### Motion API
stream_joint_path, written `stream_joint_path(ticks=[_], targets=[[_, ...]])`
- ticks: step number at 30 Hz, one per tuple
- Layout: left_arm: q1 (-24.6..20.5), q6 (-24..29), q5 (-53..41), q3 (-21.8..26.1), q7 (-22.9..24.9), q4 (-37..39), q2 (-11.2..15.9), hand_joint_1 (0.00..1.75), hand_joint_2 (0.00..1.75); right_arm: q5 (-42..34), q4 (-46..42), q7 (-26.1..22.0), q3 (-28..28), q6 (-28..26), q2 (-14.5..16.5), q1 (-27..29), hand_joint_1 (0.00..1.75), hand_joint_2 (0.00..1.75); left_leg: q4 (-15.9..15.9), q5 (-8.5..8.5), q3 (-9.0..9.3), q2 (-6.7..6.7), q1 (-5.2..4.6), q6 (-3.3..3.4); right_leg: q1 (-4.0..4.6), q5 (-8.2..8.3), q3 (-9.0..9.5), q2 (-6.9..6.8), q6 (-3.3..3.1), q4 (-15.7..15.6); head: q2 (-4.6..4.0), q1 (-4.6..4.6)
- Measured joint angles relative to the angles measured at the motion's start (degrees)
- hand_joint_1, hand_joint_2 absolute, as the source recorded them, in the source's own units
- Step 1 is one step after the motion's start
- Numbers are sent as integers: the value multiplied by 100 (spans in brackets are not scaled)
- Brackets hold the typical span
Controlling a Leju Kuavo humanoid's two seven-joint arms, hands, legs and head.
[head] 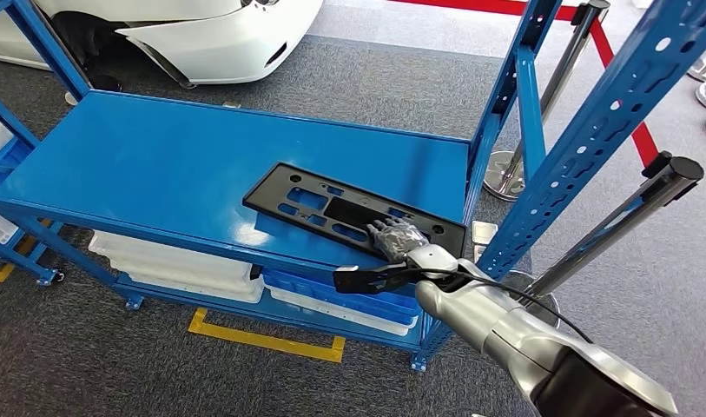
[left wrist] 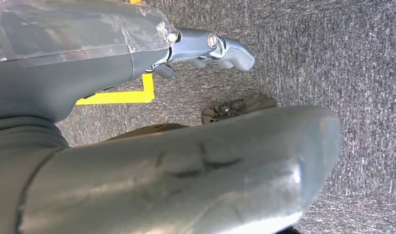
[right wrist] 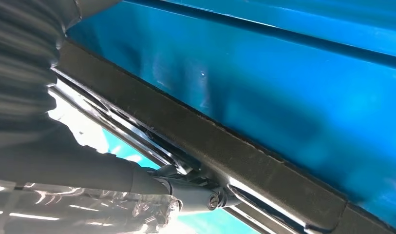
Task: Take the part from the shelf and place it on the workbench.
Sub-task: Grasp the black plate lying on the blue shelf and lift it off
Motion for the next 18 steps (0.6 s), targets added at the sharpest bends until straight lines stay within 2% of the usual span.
stream_joint_path(ticks=[2,3,6,7,18], targets=[[0,0,-3,0,-17,0,0,0,0,86,41,26,30,28,-15,3,2,175,0,0,1,0,0,0,0,0,1,0,0,0,-1,0],[0,0,-5,0,-27,1,0,0,0,133,60,37,50,37,-26,6,16,175,0,0,2,0,0,0,0,0,2,0,0,0,-1,1],[0,0,-28,0,-59,1,0,0,0,204,102,49,85,20,-51,23,145,175,0,0,7,0,0,0,-1,0,7,0,0,-1,0,2],[0,-1,-38,0,-67,1,0,0,0,217,113,45,88,-1,-56,32,175,175,0,0,9,0,0,0,-1,0,9,1,0,-1,-1,2],[-1,4,-49,0,-131,1,0,0,0,494,166,-48,122,-291,-64,46,175,175,0,24,14,-6,1,11,-3,15,24,-16,5,-3,-1,0]])
